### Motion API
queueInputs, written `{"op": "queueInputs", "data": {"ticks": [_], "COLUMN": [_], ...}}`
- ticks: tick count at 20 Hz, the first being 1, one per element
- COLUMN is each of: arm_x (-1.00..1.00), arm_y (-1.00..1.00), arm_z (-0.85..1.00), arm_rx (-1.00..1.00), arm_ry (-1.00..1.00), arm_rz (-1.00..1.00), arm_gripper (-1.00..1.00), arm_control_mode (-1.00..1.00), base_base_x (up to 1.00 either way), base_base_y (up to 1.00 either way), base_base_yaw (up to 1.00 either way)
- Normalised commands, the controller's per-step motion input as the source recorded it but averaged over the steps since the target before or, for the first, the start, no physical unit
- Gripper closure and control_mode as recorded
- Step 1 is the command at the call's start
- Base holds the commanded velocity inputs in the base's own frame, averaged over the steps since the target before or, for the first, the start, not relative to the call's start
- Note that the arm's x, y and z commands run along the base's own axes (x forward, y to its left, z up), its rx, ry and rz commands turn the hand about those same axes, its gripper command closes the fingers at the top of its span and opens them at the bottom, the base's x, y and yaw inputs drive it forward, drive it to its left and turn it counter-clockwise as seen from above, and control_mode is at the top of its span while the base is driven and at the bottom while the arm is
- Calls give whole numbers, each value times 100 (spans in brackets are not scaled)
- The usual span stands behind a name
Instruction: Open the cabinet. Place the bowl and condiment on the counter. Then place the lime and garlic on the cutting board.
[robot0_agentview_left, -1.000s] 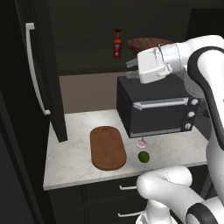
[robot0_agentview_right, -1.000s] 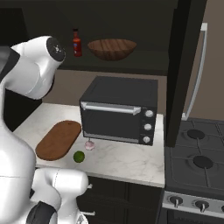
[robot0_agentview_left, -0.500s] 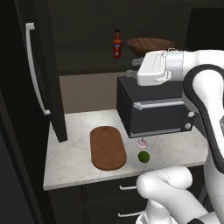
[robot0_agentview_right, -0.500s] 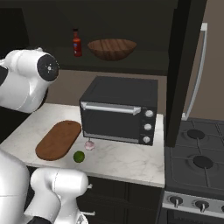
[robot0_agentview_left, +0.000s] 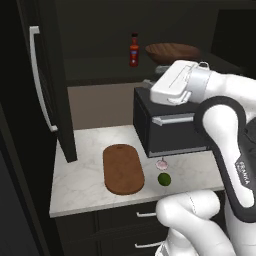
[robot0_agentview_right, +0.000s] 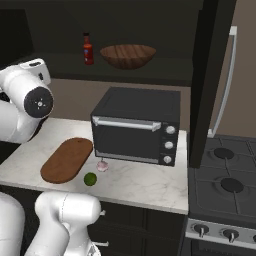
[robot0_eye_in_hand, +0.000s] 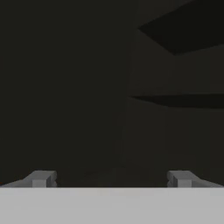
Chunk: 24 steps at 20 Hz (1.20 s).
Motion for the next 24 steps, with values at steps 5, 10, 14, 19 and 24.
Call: {"op": "queueInputs", "data": {"ticks": [5, 10, 14, 19, 24], "arm_x": [0, 4, 6, 15, 21], "arm_y": [-3, -21, -43, -42, -25], "arm_z": [7, 17, 5, 2, 4], "arm_rx": [6, 1, 2, 0, 0], "arm_ry": [-14, -1, 0, 1, 1], "arm_rz": [-16, -14, -16, -15, -12], "arm_gripper": [-100, -100, -100, -100, -100], "arm_control_mode": [-100, -100, -100, -100, -100], "base_base_x": [0, 0, 0, 0, 0], "base_base_y": [0, 0, 0, 0, 0], "base_base_yaw": [0, 0, 0, 0, 0]}}
